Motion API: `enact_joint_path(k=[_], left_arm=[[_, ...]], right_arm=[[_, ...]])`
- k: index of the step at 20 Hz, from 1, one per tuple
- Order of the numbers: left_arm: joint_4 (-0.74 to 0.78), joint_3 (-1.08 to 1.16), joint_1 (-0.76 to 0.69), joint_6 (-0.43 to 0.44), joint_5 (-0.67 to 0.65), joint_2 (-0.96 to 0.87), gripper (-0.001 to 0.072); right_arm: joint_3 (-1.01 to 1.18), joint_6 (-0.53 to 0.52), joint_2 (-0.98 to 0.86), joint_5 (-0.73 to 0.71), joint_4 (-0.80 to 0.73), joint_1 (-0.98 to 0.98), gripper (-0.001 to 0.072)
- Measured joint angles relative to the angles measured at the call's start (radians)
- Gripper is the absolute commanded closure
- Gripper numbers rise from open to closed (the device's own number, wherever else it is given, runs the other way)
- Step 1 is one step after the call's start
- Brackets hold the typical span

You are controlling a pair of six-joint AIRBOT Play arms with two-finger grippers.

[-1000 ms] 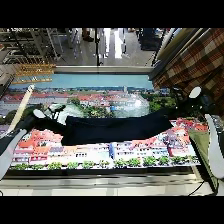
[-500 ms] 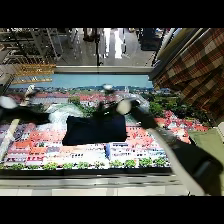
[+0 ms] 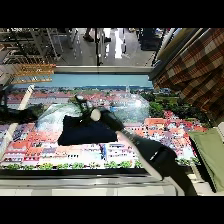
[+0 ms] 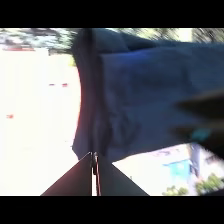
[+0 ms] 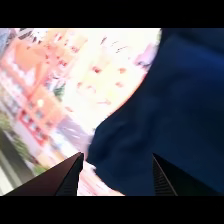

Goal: Fold the clothes and pants, and hang the long-sleeved shirts on hangers.

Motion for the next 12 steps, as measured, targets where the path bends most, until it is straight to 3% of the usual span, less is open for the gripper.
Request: enact_joint_path(k=[3, 6, 9, 12], left_arm=[[-0.040, -0.001, -0.079, 0.035, 0.012, -0.070, 0.0699], [-0.055, -0.001, -0.191, 0.052, 0.063, -0.169, 0.0700], [-0.043, -0.001, -0.280, 0.053, 0.127, -0.270, 0.0699], [-0.021, -0.002, -0.325, 0.030, 0.182, -0.352, 0.0700]], right_arm=[[-0.046, 0.002, 0.119, 0.144, -0.072, -0.142, 0.0169], [-0.159, 0.011, 0.222, 0.280, -0.095, -0.308, 0.0086], [-0.325, -0.024, 0.267, 0.340, -0.024, -0.433, 0.0014], [-0.471, -0.117, 0.254, 0.320, 0.094, -0.493, 0.0013]])
